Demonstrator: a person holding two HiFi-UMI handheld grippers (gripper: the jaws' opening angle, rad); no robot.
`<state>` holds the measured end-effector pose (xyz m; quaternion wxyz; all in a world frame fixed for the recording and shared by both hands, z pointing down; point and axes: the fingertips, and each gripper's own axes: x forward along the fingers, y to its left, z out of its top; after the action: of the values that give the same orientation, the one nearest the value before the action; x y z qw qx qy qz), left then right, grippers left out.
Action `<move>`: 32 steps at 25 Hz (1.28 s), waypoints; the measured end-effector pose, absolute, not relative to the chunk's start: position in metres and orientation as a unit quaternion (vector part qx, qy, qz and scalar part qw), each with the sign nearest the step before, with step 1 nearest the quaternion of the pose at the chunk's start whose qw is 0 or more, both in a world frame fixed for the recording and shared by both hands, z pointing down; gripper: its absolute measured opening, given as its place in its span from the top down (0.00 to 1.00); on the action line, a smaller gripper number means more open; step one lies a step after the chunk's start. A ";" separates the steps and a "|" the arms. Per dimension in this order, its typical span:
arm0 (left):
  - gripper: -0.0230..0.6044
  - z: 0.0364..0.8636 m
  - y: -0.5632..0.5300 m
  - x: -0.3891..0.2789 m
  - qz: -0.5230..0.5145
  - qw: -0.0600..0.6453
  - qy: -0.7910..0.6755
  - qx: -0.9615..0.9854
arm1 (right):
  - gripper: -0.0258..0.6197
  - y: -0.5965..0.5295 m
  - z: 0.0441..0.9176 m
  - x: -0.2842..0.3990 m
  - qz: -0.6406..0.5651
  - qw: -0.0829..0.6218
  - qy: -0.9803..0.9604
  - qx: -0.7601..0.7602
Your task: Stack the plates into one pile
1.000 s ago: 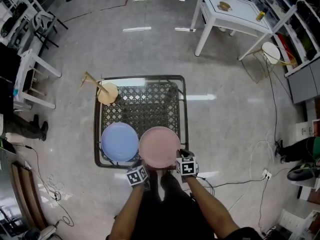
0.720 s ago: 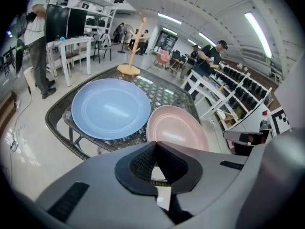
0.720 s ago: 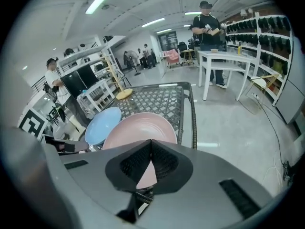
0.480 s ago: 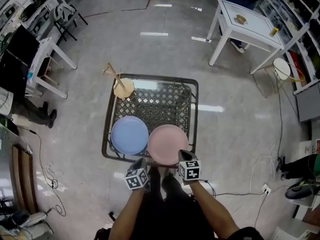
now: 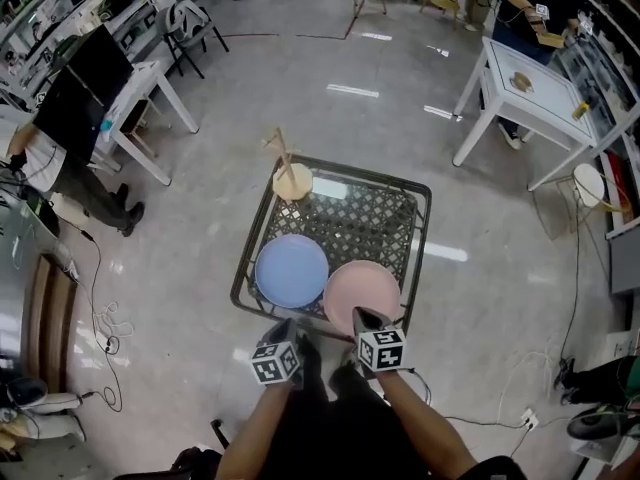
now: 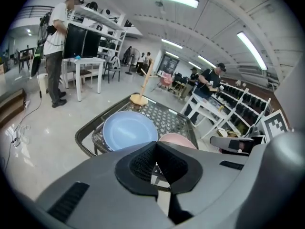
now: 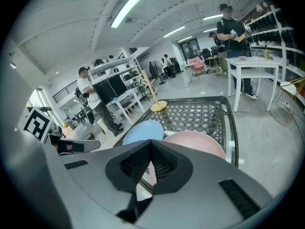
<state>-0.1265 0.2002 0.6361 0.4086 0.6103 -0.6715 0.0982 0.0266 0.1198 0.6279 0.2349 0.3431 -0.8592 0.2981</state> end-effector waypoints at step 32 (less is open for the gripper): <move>0.94 0.682 0.129 -0.300 0.076 0.457 -0.682 0.566 | 0.95 0.042 0.654 -0.154 0.269 0.305 -0.865 0.294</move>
<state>-0.2996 0.1292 0.6819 0.4573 0.5660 -0.6817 0.0764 -0.1540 0.0416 0.6544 0.3052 0.2941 -0.8650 0.2685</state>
